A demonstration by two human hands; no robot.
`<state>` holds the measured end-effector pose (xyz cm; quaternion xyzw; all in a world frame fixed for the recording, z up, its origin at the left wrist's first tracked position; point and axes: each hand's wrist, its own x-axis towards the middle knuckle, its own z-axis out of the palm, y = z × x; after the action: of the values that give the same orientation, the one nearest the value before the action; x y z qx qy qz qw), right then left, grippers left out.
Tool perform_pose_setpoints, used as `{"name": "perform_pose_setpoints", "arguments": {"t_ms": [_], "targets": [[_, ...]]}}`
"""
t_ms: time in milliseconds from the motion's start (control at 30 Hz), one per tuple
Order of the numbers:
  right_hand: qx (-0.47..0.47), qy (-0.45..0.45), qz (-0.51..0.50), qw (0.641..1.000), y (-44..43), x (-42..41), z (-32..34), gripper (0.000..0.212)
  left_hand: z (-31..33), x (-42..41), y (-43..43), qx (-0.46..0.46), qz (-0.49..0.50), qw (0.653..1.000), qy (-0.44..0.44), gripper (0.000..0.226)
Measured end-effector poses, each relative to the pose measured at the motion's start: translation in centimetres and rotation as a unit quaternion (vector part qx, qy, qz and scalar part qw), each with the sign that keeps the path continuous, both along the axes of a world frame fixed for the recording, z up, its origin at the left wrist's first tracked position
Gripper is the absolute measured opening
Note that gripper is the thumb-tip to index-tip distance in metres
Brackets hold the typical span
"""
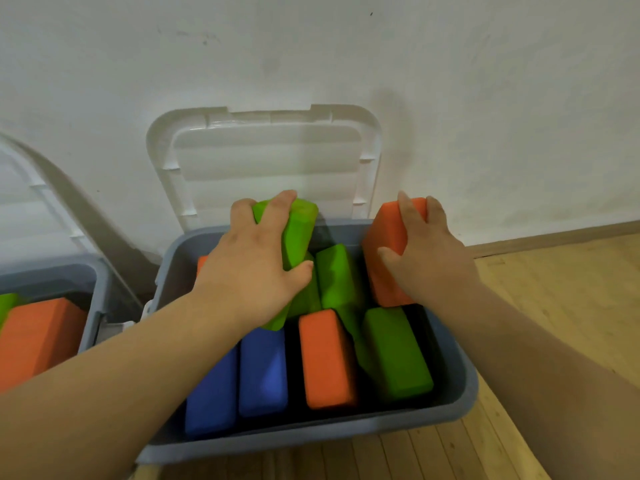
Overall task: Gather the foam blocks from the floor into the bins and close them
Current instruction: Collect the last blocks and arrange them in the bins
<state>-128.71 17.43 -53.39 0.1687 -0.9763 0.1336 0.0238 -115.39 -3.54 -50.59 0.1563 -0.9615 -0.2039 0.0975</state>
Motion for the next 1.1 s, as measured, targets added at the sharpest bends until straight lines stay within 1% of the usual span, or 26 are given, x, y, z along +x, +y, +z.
{"name": "perform_pose_setpoints", "arguments": {"t_ms": [133,200,300,400,533,633,667,733,800,833,867,900,933,967,1000,1033,1100], "targets": [[0.009,-0.031,-0.004,0.999,-1.7,-2.5,-1.2,0.084,0.0,-0.4,-1.0,-0.013,0.018,1.000,0.006,0.091],[0.018,-0.044,0.009,0.999,-3.2,-3.1,-2.1,0.082,-0.1,-0.6,-1.5,-0.008,0.014,1.000,0.016,0.092],[0.050,-0.041,0.036,0.997,-5.9,-3.3,-3.6,0.081,-0.5,-0.7,-2.2,0.004,0.009,1.000,0.025,0.092],[0.071,-0.042,0.033,0.996,-7.2,-3.3,-4.4,0.082,-0.9,-0.1,-2.7,0.020,0.004,0.999,0.043,0.093],[0.072,-0.040,0.034,0.996,-6.2,-2.5,-4.4,0.083,-2.3,2.2,-3.7,0.098,0.009,0.987,0.123,0.088],[0.100,-0.043,0.020,0.994,-5.5,-1.4,-3.3,0.087,-4.4,4.8,-4.2,0.122,0.023,0.974,0.187,0.084],[0.107,-0.023,0.014,0.994,-5.5,-0.8,-2.9,0.088,-5.1,5.6,-4.4,0.121,0.022,0.971,0.204,0.083],[0.094,0.077,0.023,0.992,-5.0,0.8,-2.6,0.082,-6.5,6.7,-4.6,0.118,0.022,0.966,0.231,0.085],[0.049,0.201,0.090,0.974,-4.6,3.1,-3.0,0.064,-7.6,7.7,-4.9,0.118,0.028,0.964,0.238,0.088],[0.022,0.237,0.131,0.962,-4.5,4.3,-3.4,0.053,-8.1,8.2,-4.9,0.117,0.030,0.964,0.237,0.089],[0.010,0.238,0.170,0.956,-4.5,5.6,-3.8,0.043,-8.5,8.6,-4.9,0.119,0.034,0.964,0.234,0.090],[0.011,0.206,0.203,0.957,-4.7,6.7,-4.2,0.034,-8.8,9.0,-5.0,0.124,0.038,0.965,0.230,0.091],[0.026,0.145,0.219,0.965,-4.9,7.6,-4.6,0.028,-9.0,9.3,-5.0,0.132,0.044,0.965,0.224,0.093],[0.053,0.066,0.215,0.973,-5.0,8.2,-5.0,0.024,-9.0,9.4,-5.1,0.142,0.051,0.965,0.216,0.094],[0.090,-0.012,0.198,0.976,-5.1,8.6,-5.3,0.025,-9.1,9.6,-5.1,0.149,0.058,0.965,0.207,0.095],[0.139,-0.071,0.175,0.972,-4.9,8.8,-5.7,0.029,-9.2,9.6,-5.1,0.152,0.061,0.966,0.198,0.095],[0.239,-0.125,0.141,0.953,-3.8,8.8,-6.2,0.039,-9.5,9.7,-5.0,0.148,0.060,0.970,0.181,0.095]]}}
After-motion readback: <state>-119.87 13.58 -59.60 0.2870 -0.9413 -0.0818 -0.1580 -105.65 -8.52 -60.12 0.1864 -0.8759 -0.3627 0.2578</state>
